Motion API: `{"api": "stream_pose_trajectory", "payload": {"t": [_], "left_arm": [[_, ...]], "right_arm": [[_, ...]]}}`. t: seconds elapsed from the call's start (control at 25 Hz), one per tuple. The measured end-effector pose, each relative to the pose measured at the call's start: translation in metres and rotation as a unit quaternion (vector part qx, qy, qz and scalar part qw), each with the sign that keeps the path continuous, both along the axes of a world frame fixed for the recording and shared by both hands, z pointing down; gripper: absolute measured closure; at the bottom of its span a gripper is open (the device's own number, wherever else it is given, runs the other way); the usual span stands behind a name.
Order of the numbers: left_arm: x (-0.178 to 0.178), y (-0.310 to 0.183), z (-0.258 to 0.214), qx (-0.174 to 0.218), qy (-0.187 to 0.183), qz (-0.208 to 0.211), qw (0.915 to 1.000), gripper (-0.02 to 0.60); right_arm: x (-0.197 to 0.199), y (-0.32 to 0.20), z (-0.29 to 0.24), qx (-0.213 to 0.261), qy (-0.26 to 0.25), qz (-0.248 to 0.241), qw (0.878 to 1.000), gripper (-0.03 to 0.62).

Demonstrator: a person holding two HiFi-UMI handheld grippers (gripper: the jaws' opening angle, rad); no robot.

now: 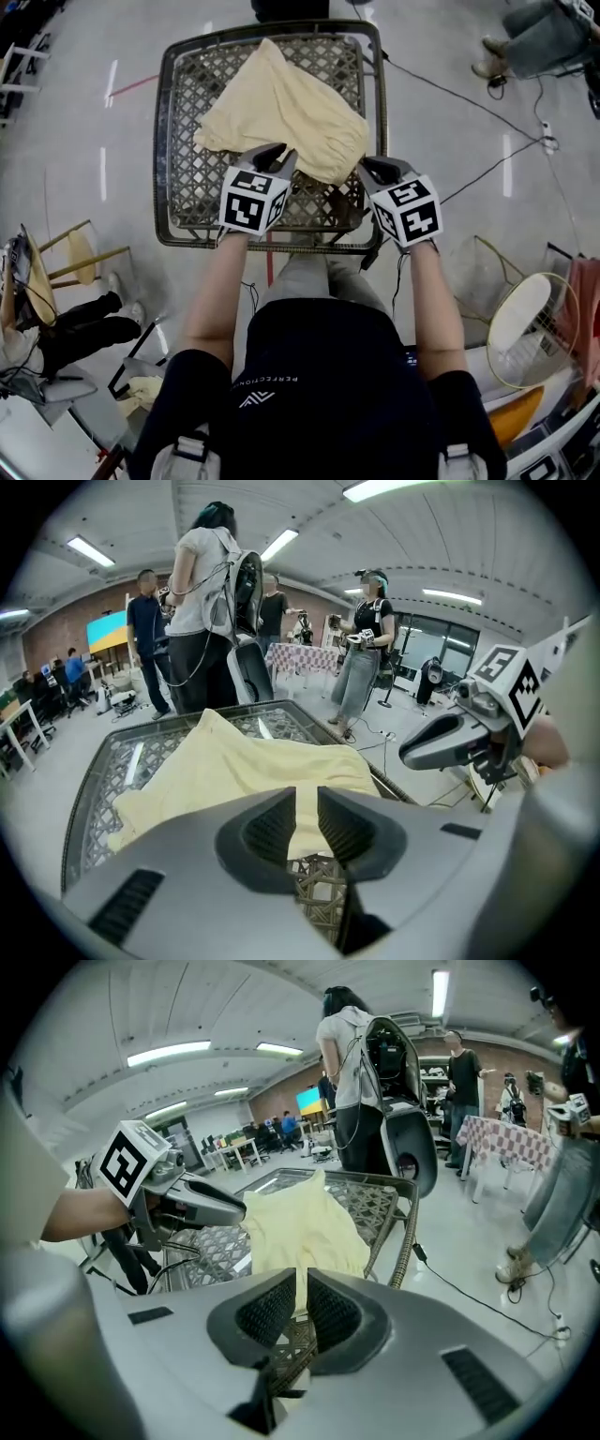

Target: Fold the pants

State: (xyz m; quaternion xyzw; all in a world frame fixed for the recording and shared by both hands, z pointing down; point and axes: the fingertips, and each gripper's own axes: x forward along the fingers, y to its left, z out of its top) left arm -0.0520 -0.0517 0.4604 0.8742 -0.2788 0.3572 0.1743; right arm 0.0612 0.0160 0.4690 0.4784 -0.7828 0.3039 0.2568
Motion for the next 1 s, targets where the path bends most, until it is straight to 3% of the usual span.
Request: {"api": "stream_pose_trajectory", "payload": {"t": [0.24,0.52,0.8,1.0], "left_arm": [[-0.002,0.018,-0.001,-0.014,0.0,0.032,0.9994,0.489],[0.009,0.031,0.018,-0.032,0.015,0.073,0.9967,0.48],[0.012,0.036,0.03,-0.061,0.017,0.069,0.9956,0.477],[0.03,0.044,0.037,-0.081,0.006,0.053,0.9953,0.453]], "right_arm": [[-0.007,-0.001,-0.008,0.001,-0.009,-0.036,0.999,0.553],[-0.022,-0.017,-0.002,-0.02,0.021,-0.089,0.996,0.554],[-0.046,-0.036,0.003,-0.02,0.016,-0.161,0.987,0.554],[-0.042,-0.043,0.011,-0.029,0.008,-0.243,0.97,0.553]]}}
